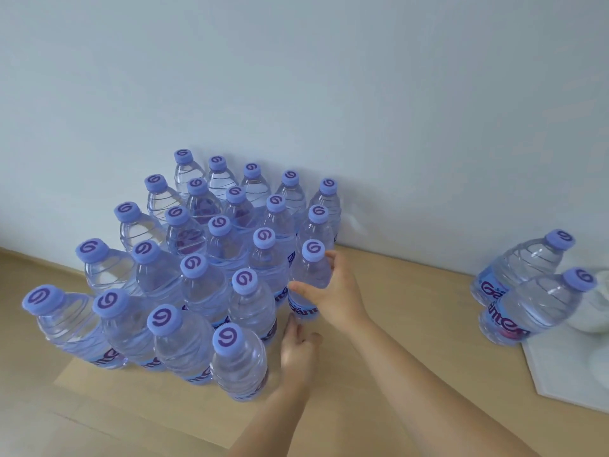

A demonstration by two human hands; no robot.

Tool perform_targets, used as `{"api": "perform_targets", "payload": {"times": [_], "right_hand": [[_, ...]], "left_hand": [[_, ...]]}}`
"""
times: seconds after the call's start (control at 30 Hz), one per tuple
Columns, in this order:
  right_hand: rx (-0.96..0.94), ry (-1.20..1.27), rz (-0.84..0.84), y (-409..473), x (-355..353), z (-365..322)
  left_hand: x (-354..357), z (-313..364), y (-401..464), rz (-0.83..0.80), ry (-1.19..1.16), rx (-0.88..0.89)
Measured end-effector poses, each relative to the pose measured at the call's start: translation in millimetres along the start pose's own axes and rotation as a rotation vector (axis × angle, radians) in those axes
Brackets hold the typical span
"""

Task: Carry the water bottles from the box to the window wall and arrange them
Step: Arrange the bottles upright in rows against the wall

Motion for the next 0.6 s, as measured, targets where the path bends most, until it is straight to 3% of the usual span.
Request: {"api": "perform_targets", "payload": {"times": [0.1,0.23,0.3,0.5,0.6], "right_hand": [[-0.007,0.018,0.006,-5.7,-5.3,-1.6],[-0.033,-0.007,0.140,-21.3,-37.4,5.8],[0.015,-0.040,0.312,-30.2,-67.7,15.4],[0.099,0.005,1.032,-57.5,-186.0,50.9],[0.170,-0.040,1.188,-61.0,-227.0,73.6]], "left_hand": [[14.4,-5.5,-9.0,0.010,0.028,-0.107],[50.5,-12.9,-22.8,-0.218,0.186,-0.085],[72.6,-9.3,-23.4,-0.284,0.253,-0.061],[147.4,11.3,-23.7,-0.466,0.450,0.074],[178.3,19.4,-24.9,-0.527,0.499,0.117]]}}
Point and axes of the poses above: each hand's wrist, its own y-axis towards the middle knuckle, its own x-axis out of the palm, z = x × y, the point moved 1 cm from there along y, towards the middle knuckle, and after that the axes turned 4 degrees about -y, right-handed, at the moved point
